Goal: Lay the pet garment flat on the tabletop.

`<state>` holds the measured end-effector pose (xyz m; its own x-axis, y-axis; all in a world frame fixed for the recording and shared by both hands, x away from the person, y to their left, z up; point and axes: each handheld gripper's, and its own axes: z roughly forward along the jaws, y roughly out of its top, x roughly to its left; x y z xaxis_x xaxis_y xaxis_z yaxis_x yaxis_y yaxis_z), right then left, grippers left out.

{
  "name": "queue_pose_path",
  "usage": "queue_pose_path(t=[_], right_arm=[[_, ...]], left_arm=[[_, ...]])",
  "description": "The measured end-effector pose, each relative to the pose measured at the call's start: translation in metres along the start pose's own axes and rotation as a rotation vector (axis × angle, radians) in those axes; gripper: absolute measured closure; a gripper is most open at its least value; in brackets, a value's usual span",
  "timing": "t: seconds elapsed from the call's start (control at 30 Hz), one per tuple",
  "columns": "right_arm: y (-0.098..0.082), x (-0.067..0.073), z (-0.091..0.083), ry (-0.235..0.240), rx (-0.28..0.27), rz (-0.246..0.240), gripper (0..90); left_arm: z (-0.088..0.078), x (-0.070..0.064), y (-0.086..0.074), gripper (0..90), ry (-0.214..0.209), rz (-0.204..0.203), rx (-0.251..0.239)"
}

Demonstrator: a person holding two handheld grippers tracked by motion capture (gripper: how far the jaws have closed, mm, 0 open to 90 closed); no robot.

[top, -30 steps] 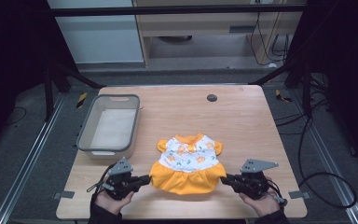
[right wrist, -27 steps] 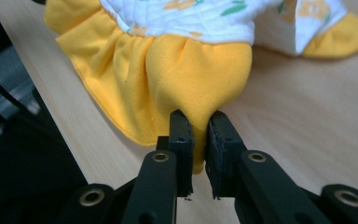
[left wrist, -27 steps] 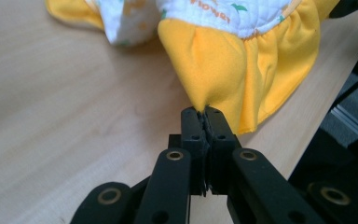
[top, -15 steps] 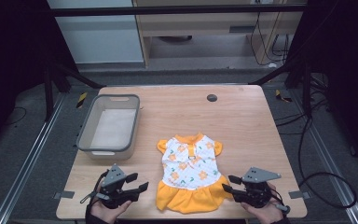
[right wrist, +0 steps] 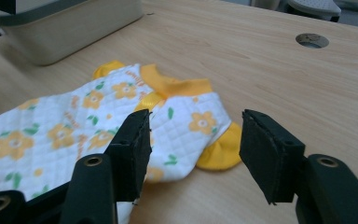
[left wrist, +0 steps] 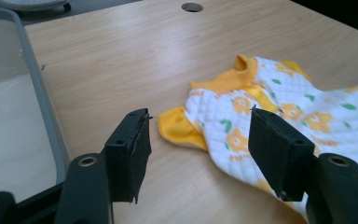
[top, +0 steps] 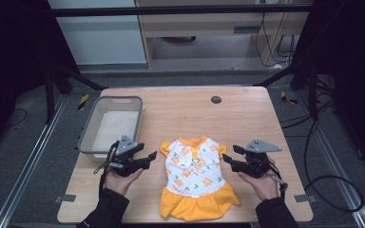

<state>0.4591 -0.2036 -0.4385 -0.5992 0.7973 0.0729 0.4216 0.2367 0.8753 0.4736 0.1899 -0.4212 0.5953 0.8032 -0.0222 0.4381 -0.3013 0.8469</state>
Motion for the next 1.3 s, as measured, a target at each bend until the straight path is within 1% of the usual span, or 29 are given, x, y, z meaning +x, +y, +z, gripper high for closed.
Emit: queue_pose_path(t=[0.13, 0.17, 0.23, 0.3, 0.33, 0.37, 0.43, 0.5, 0.6, 0.63, 0.7, 0.77, 0.8, 0.83, 0.9, 0.93, 0.97, 1.03, 1.07, 1.1, 1.17, 1.23, 1.3], right_arm=[[0.009, -0.011, 0.024, -0.037, 0.012, 0.007, 41.1], [0.011, -0.014, 0.030, -0.041, 0.017, 0.013, 41.0], [0.013, -0.020, 0.042, -0.055, 0.028, 0.029, 41.1], [0.013, -0.025, 0.053, -0.062, 0.041, 0.041, 41.2], [0.012, -0.027, 0.058, -0.066, 0.047, 0.038, 41.3], [0.011, -0.028, 0.062, -0.068, 0.056, 0.042, 41.3], [0.008, -0.031, 0.071, -0.074, 0.070, 0.049, 41.3], [0.004, -0.035, 0.079, -0.078, 0.092, 0.054, 41.5], [-0.003, -0.038, 0.090, -0.092, 0.129, 0.052, 42.3], [-0.005, -0.039, 0.093, -0.093, 0.139, 0.051, 42.8], [-0.008, -0.040, 0.098, -0.085, 0.154, 0.055, 43.7], [-0.010, -0.039, 0.102, -0.077, 0.165, 0.048, 45.5], [-0.011, -0.038, 0.104, -0.076, 0.169, 0.046, 46.6], [-0.012, -0.037, 0.105, -0.075, 0.175, 0.043, 47.9], [-0.013, -0.036, 0.106, -0.070, 0.180, 0.045, 51.9], [-0.014, -0.036, 0.107, -0.065, 0.183, 0.044, 54.8], [-0.014, -0.035, 0.107, -0.060, 0.190, 0.052, 57.1], [-0.014, -0.034, 0.107, -0.053, 0.197, 0.067, 61.4], [-0.014, -0.033, 0.107, -0.050, 0.200, 0.071, 64.8], [-0.014, -0.033, 0.107, -0.041, 0.202, 0.076, 69.6], [-0.014, -0.030, 0.108, -0.025, 0.202, 0.081, 77.4], [-0.013, -0.029, 0.108, -0.018, 0.207, 0.086, 80.7], [-0.012, -0.029, 0.108, -0.021, 0.212, 0.077, 82.6]], left_arm=[[0.029, 0.008, 0.009, 38.8, 0.014, -0.024, 0.014], [0.036, 0.010, 0.010, 38.7, 0.022, -0.021, 0.027], [0.049, 0.013, 0.010, 38.7, 0.030, -0.019, 0.039], [0.060, 0.014, 0.010, 38.6, 0.026, -0.021, 0.053], [0.064, 0.014, 0.009, 38.3, 0.023, -0.026, 0.058], [0.069, 0.014, 0.008, 38.2, 0.021, -0.028, 0.068], [0.079, 0.014, 0.005, 38.0, 0.027, -0.018, 0.090], [0.088, 0.013, 0.002, 37.7, 0.042, -0.005, 0.120], [0.099, 0.013, -0.003, 37.4, 0.043, -0.012, 0.150], [0.103, 0.013, -0.004, 37.5, 0.045, -0.007, 0.163], [0.108, 0.013, -0.007, 37.6, 0.054, 0.003, 0.185], [0.111, 0.013, -0.010, 38.5, 0.052, 0.000, 0.202], [0.112, 0.013, -0.011, 39.7, 0.050, -0.002, 0.206], [0.112, 0.013, -0.013, 41.4, 0.045, -0.017, 0.201], [0.113, 0.014, -0.015, 44.9, 0.037, -0.030, 0.201], [0.114, 0.014, -0.016, 46.1, 0.034, -0.024, 0.209], [0.114, 0.013, -0.017, 48.6, 0.025, -0.031, 0.212], [0.114, 0.011, -0.019, 53.9, 0.017, -0.034, 0.199], [0.114, 0.010, -0.019, 58.3, 0.011, -0.033, 0.198], [0.114, 0.009, -0.018, 61.9, 0.010, -0.024, 0.202], [0.115, 0.006, -0.018, 70.3, 0.005, -0.027, 0.207], [0.115, 0.004, -0.017, 76.6, 0.001, -0.034, 0.217], [0.114, 0.004, -0.016, 83.3, 0.003, -0.047, 0.223]])
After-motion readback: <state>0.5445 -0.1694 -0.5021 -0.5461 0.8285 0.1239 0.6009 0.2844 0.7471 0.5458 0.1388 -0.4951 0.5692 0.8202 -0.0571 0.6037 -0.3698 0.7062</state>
